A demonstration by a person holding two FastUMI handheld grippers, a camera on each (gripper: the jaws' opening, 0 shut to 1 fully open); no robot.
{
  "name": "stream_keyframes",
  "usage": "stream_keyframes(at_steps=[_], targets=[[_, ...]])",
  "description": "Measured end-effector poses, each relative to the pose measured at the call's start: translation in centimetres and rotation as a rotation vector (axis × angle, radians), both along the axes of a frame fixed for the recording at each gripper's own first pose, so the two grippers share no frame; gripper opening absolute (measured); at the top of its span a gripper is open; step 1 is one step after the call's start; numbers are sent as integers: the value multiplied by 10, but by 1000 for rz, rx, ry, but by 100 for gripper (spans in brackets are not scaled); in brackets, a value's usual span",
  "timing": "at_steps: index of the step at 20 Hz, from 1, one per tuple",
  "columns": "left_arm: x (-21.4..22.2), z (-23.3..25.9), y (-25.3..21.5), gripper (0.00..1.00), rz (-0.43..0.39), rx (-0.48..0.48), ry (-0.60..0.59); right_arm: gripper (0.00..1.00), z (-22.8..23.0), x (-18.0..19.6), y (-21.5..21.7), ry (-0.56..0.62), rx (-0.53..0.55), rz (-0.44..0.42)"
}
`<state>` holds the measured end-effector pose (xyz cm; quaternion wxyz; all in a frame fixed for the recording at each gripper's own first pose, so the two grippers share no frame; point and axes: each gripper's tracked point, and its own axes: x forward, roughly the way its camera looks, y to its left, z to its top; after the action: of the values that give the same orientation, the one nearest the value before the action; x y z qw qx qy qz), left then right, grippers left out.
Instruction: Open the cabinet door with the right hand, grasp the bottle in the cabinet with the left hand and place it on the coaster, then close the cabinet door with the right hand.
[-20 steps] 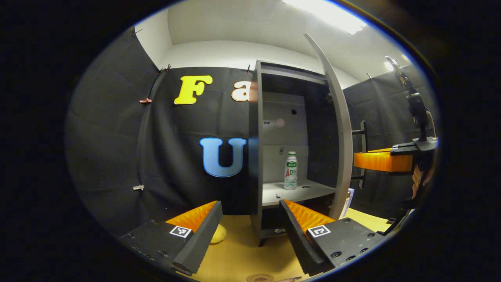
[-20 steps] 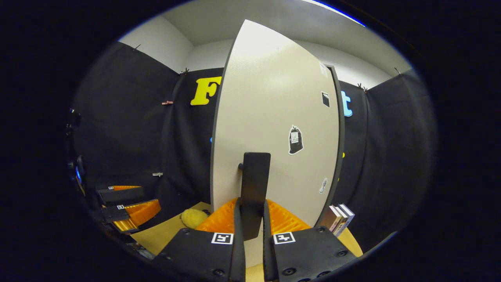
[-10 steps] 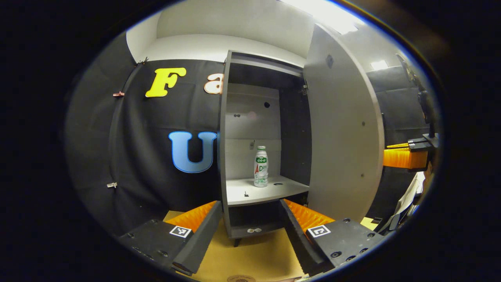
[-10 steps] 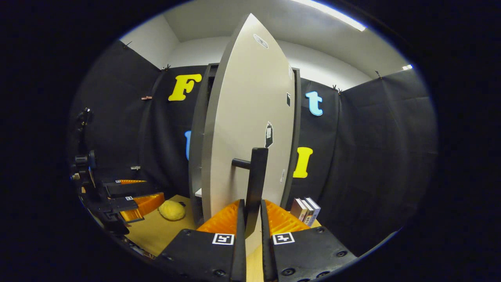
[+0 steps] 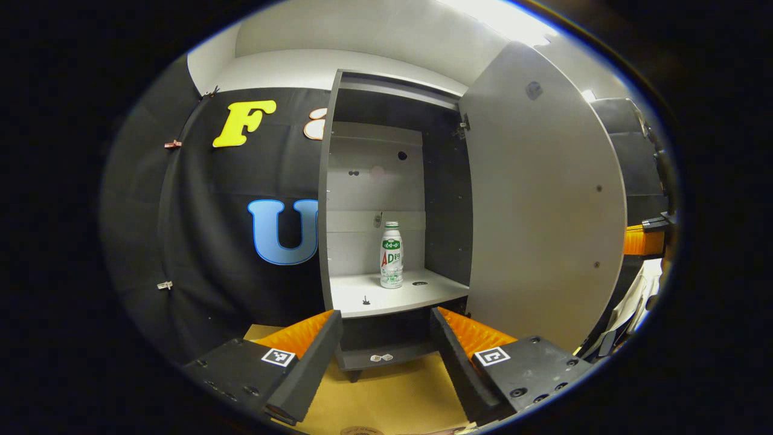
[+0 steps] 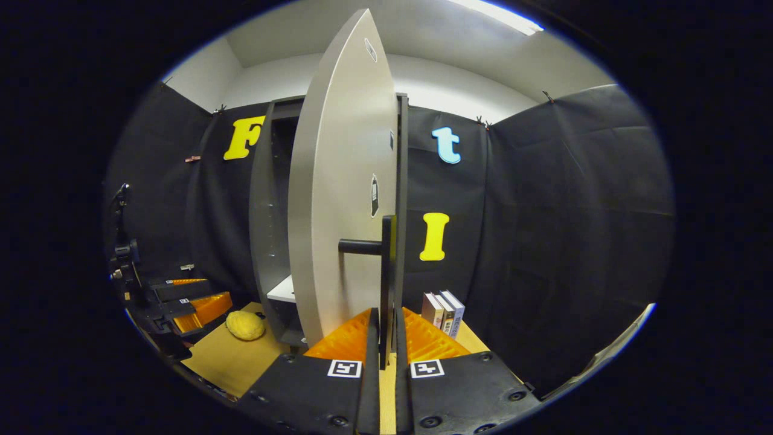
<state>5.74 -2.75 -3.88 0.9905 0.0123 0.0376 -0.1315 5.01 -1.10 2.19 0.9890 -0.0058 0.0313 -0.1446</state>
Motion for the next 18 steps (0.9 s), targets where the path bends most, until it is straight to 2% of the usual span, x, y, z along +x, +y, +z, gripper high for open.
stream_keyframes(at_steps=[1,4,7,10,11,12,16,18], targets=[[2,0,0,92,-1,3,-2,10,2,-4,-8,-6,9,-14],[8,0,-2,92,-18,4,-3,10,4,-14,-24,-31,75,-31],[13,-2,-3,92,-42,0,3,11,4,-15,-30,-36,78,-21],[24,-2,-1,90,-58,1,5,14,2,-17,-31,-40,102,-14],[29,-1,-3,92,-64,2,4,24,3,-18,-34,-43,100,-20],[36,-2,-5,92,-72,2,2,14,3,-20,-37,-46,92,-28],[69,0,-24,92,-81,8,-4,14,4,-20,-40,-46,95,1],[93,1,-42,92,-82,-20,2,14,6,-27,-47,-39,110,18]])
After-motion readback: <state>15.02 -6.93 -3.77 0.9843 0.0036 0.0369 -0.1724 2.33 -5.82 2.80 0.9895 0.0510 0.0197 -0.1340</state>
